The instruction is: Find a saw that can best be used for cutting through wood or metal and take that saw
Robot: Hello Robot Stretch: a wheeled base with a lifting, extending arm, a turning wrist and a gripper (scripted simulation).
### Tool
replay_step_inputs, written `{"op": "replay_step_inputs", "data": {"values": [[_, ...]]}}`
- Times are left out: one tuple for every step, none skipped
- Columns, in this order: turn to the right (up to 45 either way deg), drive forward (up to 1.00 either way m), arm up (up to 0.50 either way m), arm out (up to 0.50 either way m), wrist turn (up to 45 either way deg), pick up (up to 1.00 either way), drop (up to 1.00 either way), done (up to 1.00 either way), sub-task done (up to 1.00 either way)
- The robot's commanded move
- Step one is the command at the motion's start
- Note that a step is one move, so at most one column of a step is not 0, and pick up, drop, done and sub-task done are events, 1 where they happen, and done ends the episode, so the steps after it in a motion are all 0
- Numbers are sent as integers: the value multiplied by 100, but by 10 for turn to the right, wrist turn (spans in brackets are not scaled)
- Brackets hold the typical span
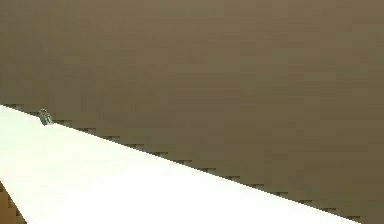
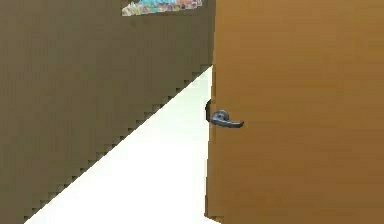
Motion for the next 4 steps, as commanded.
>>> {"op": "replay_step_inputs", "data": {"values": [[0, 70, 0, 0, 0, 0, 0, 0, 0], [-450, 0, 0, 0, 0, 0, 0, 0, 0], [-150, 0, 0, 0, 0, 0, 0, 0, 0], [0, 40, 0, 0, 0, 0, 0, 0, 0]]}}
